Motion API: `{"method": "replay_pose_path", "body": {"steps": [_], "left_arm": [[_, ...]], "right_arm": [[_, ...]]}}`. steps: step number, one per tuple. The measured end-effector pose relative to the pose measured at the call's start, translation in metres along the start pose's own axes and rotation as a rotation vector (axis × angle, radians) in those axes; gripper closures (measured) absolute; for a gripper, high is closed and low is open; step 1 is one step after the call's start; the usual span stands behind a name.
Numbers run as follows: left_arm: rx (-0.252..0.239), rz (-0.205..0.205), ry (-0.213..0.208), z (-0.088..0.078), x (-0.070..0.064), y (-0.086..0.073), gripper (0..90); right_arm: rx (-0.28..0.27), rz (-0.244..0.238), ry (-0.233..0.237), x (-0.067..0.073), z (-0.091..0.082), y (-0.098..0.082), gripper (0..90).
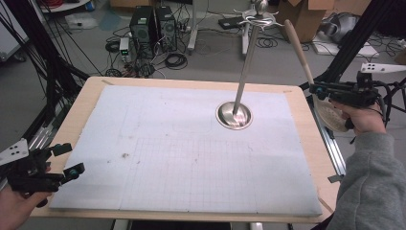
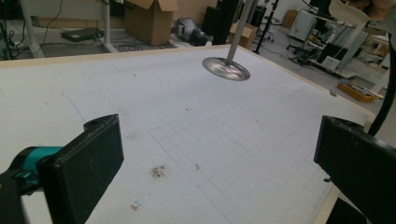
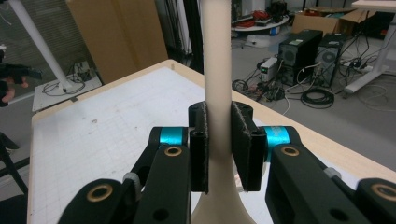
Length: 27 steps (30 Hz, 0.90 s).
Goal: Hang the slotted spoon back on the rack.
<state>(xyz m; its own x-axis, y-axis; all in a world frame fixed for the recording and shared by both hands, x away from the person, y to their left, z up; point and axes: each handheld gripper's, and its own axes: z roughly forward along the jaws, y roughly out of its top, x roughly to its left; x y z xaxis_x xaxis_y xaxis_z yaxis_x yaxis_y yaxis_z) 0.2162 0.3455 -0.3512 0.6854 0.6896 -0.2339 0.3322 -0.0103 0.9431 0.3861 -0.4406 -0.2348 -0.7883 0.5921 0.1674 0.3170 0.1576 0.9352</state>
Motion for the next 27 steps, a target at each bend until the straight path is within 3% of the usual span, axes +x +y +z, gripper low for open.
{"method": "replay_pose_path", "body": {"steps": [16, 27], "left_arm": [[0.002, -0.002, 0.001, -0.001, 0.001, -0.001, 1.8], [0.011, 0.001, -0.002, 0.001, -0.001, -0.002, 1.9]], "right_arm": [[0.008, -0.017, 0.022, 0.002, 0.015, 0.002, 78.1], [0.049, -0.02, 0.012, 0.005, 0.031, 0.001, 78.1]]}}
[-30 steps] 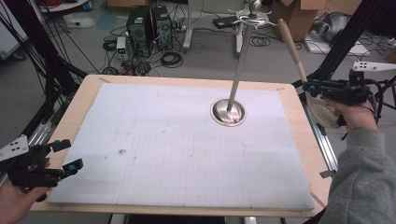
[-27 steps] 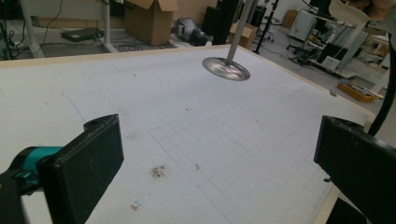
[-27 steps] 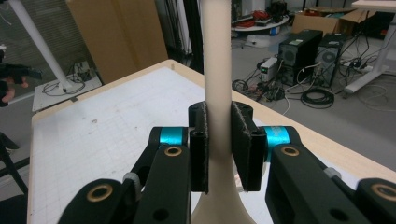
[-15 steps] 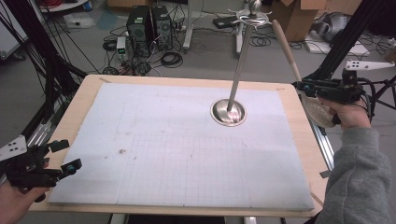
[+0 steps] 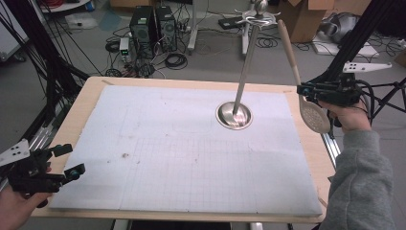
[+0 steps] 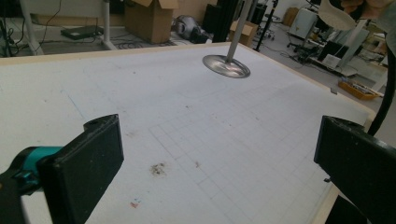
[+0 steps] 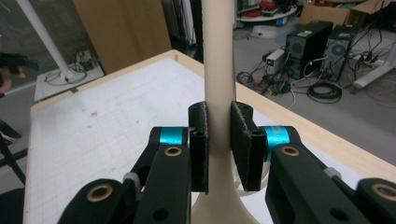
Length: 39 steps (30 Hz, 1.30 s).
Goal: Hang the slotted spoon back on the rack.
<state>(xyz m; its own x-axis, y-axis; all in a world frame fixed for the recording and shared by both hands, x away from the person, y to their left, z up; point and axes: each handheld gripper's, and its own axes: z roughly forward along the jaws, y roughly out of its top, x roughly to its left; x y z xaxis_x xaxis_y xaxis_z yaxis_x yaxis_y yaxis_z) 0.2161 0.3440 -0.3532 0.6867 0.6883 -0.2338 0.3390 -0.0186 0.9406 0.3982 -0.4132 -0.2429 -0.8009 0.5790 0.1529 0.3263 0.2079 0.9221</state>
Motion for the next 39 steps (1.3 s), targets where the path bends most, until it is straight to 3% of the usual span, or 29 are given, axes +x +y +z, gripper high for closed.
{"method": "replay_pose_path", "body": {"steps": [12, 39], "left_arm": [[0.001, 0.001, 0.003, -0.001, 0.0, 0.001, 1.9], [-0.005, 0.004, -0.002, -0.002, -0.001, 0.001, 1.8]], "right_arm": [[0.053, -0.003, -0.008, 0.003, 0.027, 0.0, 78.0], [0.074, -0.008, -0.055, 0.007, 0.072, -0.001, 78.1]]}}
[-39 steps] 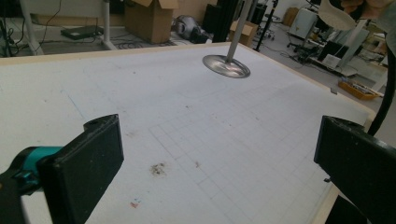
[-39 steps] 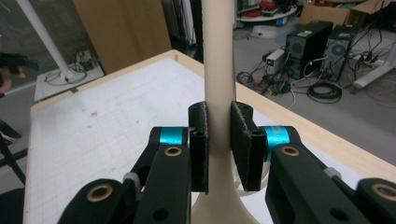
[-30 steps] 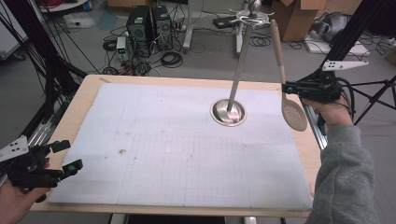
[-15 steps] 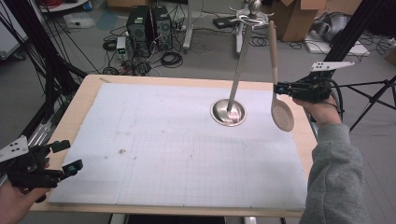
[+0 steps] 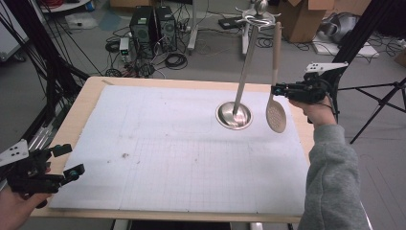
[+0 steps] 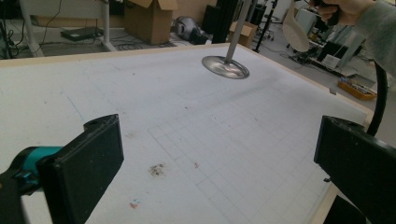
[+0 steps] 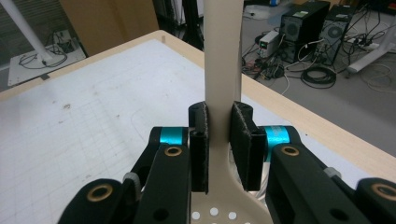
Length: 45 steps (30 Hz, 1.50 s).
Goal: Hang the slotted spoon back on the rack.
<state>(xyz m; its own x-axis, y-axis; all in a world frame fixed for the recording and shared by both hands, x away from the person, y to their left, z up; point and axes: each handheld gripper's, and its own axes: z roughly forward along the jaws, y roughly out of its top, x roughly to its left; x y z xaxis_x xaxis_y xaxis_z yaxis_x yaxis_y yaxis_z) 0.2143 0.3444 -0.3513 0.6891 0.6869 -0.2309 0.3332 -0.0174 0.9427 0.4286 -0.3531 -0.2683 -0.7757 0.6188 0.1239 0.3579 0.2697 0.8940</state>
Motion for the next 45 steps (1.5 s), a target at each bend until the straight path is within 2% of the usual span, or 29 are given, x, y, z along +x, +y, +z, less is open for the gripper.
{"method": "replay_pose_path", "body": {"steps": [6, 15, 36, 42, 45], "left_arm": [[-0.002, 0.0, -0.001, -0.001, -0.001, 0.0, 1.9], [-0.003, 0.0, -0.001, -0.001, -0.001, 0.0, 1.8], [0.001, 0.006, -0.003, 0.0, -0.003, 0.001, 1.9], [-0.002, 0.006, -0.002, -0.001, -0.003, 0.001, 1.9], [-0.006, 0.004, -0.001, -0.001, -0.003, 0.001, 1.8]], "right_arm": [[-0.002, -0.004, -0.008, 0.001, 0.01, 0.001, 78.1], [-0.011, -0.004, -0.047, 0.004, 0.025, 0.003, 78.1], [-0.023, 0.008, -0.069, 0.008, 0.034, 0.003, 77.0], [-0.02, -0.013, -0.095, 0.012, 0.034, 0.003, 68.3], [-0.027, -0.02, -0.105, 0.014, 0.032, 0.002, 60.0]]}}
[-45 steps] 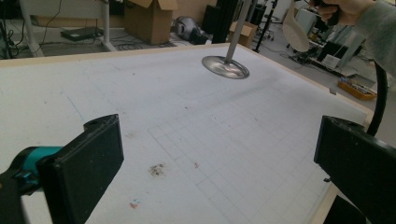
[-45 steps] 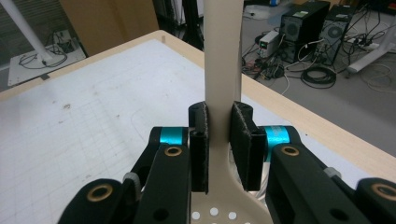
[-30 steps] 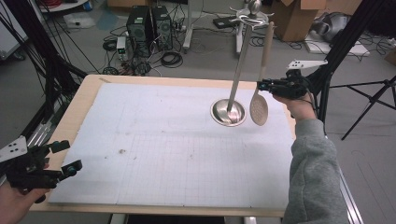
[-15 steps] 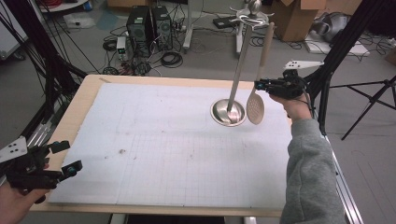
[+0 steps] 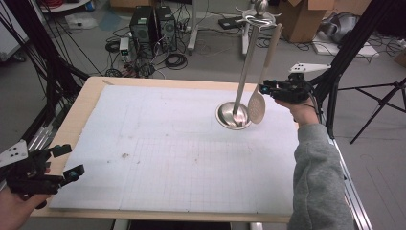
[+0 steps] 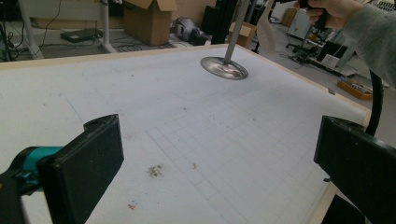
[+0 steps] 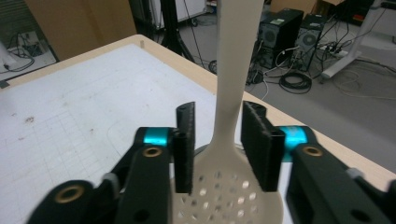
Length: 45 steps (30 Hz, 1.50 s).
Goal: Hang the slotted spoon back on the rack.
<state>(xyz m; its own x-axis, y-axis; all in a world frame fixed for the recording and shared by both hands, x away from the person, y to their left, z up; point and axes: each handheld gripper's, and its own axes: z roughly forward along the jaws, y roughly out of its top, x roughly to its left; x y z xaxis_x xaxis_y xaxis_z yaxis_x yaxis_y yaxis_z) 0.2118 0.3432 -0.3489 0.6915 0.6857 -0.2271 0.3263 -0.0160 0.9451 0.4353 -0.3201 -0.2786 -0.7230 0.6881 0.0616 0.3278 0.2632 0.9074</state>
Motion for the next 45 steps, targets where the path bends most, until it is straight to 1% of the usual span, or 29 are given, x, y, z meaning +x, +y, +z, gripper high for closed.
{"method": "replay_pose_path", "body": {"steps": [1, 2, 7, 9, 11, 12, 15, 16, 19, 20, 23, 28, 31, 35, 40, 45], "left_arm": [[0.001, 0.003, 0.001, 0.0, 0.0, 0.0, 1.9], [-0.002, 0.002, 0.0, -0.001, 0.0, 0.001, 1.8], [-0.007, 0.006, 0.008, -0.002, 0.002, 0.001, 1.8], [-0.008, 0.011, 0.015, -0.001, 0.003, 0.001, 1.9], [-0.008, 0.014, 0.017, 0.001, 0.003, 0.002, 1.8], [-0.009, 0.017, 0.016, 0.002, 0.003, 0.002, 1.8], [-0.013, 0.022, 0.014, 0.007, 0.003, 0.004, 1.8], [-0.015, 0.023, 0.017, 0.008, 0.004, 0.004, 1.9], [-0.021, 0.024, 0.014, 0.012, 0.006, 0.005, 1.8], [-0.022, 0.024, 0.015, 0.013, 0.006, 0.006, 1.9], [-0.031, 0.024, 0.011, 0.019, 0.008, 0.008, 1.9], [-0.032, 0.023, 0.004, 0.029, 0.008, 0.011, 1.9], [-0.027, 0.026, -0.002, 0.034, 0.008, 0.012, 1.8], [-0.034, 0.027, -0.001, 0.039, 0.008, 0.013, 1.9], [-0.042, 0.031, -0.003, 0.044, 0.008, 0.014, 1.8], [-0.05, 0.037, 0.0, 0.045, 0.009, 0.014, 1.8]], "right_arm": [[-0.004, 0.001, -0.006, 0.001, -0.001, 0.0, 56.4], [-0.004, 0.014, -0.009, 0.002, -0.003, 0.0, 52.7], [-0.032, 0.006, -0.033, 0.008, -0.009, -0.003, 32.6], [-0.044, 0.006, -0.04, 0.011, -0.011, -0.007, 22.8], [-0.034, 0.015, -0.042, 0.014, -0.012, -0.009, 14.5], [-0.028, 0.015, -0.045, 0.016, -0.012, -0.01, 13.9], [-0.055, -0.007, -0.037, 0.026, -0.013, -0.014, 13.0], [-0.056, -0.012, -0.036, 0.03, -0.013, -0.016, 11.7], [-0.053, -0.018, -0.044, 0.038, -0.013, -0.021, 11.5], [-0.057, -0.023, -0.038, 0.04, -0.013, -0.023, 11.5], [-0.05, -0.033, -0.048, 0.048, -0.013, -0.029, 11.5], [-0.023, -0.048, -0.05, 0.061, -0.014, -0.039, 11.3], [-0.028, -0.053, -0.048, 0.067, -0.017, -0.045, 11.3], [-0.047, -0.021, -0.039, 0.073, -0.023, -0.056, 11.3], [-0.072, 0.0, -0.035, 0.079, -0.025, -0.071, 11.2], [-0.082, 0.016, -0.034, 0.082, -0.025, -0.081, 11.2]]}}
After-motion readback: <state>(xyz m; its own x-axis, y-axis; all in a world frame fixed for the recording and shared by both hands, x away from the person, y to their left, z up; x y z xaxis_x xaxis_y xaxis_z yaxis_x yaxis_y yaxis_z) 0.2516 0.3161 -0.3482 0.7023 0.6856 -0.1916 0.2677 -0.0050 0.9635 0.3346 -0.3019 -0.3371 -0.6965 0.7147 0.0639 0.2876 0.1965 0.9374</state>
